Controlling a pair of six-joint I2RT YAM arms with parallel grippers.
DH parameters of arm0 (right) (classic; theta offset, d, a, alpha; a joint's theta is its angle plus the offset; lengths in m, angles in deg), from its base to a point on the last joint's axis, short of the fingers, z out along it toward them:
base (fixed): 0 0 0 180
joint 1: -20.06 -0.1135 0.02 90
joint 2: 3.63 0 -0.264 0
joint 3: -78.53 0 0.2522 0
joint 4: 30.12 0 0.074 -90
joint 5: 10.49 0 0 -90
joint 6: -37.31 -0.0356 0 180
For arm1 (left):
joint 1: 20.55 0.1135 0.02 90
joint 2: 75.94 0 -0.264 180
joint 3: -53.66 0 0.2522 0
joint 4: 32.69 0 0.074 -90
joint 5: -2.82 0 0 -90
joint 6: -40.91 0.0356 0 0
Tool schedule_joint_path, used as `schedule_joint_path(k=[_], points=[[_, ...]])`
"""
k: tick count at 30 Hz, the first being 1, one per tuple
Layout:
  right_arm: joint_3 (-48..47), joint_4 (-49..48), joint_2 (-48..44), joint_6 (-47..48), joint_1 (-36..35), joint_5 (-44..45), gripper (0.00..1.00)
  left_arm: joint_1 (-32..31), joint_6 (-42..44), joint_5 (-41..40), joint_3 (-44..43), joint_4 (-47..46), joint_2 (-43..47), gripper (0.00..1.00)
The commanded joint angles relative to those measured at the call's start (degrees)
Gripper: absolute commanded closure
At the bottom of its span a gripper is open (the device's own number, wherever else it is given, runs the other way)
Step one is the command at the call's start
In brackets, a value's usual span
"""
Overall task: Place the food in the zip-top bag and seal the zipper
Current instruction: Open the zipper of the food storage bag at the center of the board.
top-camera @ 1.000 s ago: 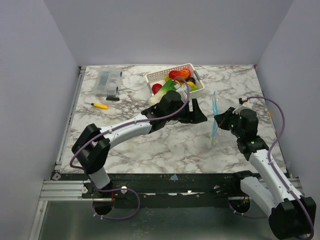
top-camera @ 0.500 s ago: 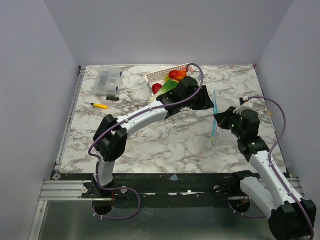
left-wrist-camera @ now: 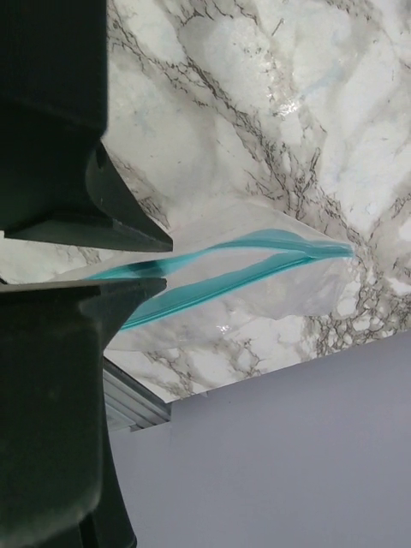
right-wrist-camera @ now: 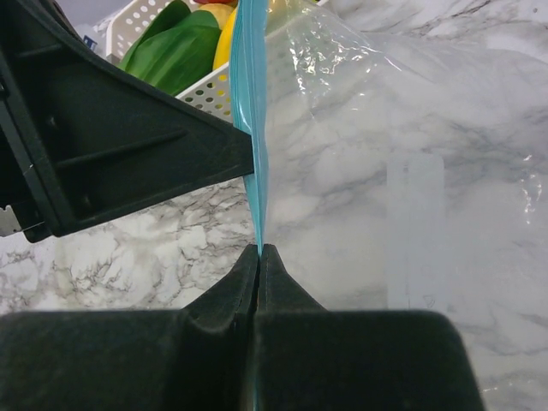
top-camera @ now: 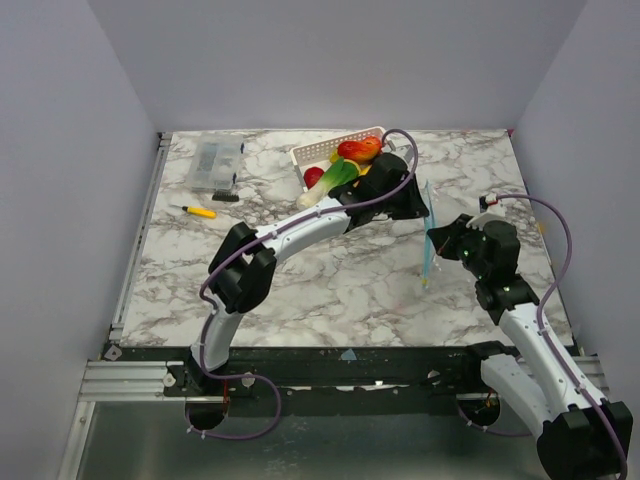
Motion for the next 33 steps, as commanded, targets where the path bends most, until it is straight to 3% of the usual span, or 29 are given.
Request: schedule_joint_path(k=[1, 4, 5, 9, 13, 14, 18, 22, 27, 33], points=[[0.7, -1.6, -1.2, 0.0, 0.1, -1.7, 0.99, -0.2, -0.1, 0.5, -3.3, 1.1, -1.8, 0.86], [0.8, -1.5, -1.2, 0.3, 0.1, -1.4, 0.99, -0.2, 1.3, 0.9, -4.2, 1.6, -1.9, 1.0], [0.7, -1.1, -1.0, 0.3, 0.1, -1.4, 0.98, -0.2, 2.0, 1.0, -4.5, 1.9, -1.9, 1.0], [-1.1, 3.1, 0.0, -0.9, 0.1, 2.0, 0.71, -0.1, 4.6, 2.5, -3.6, 1.8, 0.1, 1.0], [-7.2, 10.9, 1.1, -2.0, 0.1, 5.3, 0.32, -0.2, 5.5, 5.0, 0.1, 0.9, 3.1, 1.0], [-8.5, 12.5, 1.6, -1.7, 0.1, 5.3, 0.29, -0.2, 5.4, 5.5, 0.8, 0.9, 3.8, 1.0], [-14.5, 18.4, 3.7, -0.3, 0.1, 4.4, 0.3, -0.2, 4.1, 7.1, 2.5, 1.0, 5.6, 1.0], [-17.2, 19.3, 3.9, 0.8, 0.1, 1.4, 0.42, -0.2, 2.0, 9.6, 2.7, 1.2, 6.2, 1.0], [-18.8, 21.2, 5.2, 1.0, 0.0, 0.7, 0.45, -0.1, 0.9, 10.7, 2.8, 1.0, 6.9, 1.0], [-21.2, 25.0, 8.9, 1.2, -1.8, 5.5, 0.51, -0.2, -0.2, 11.7, 2.1, 0.7, 6.4, 1.0]])
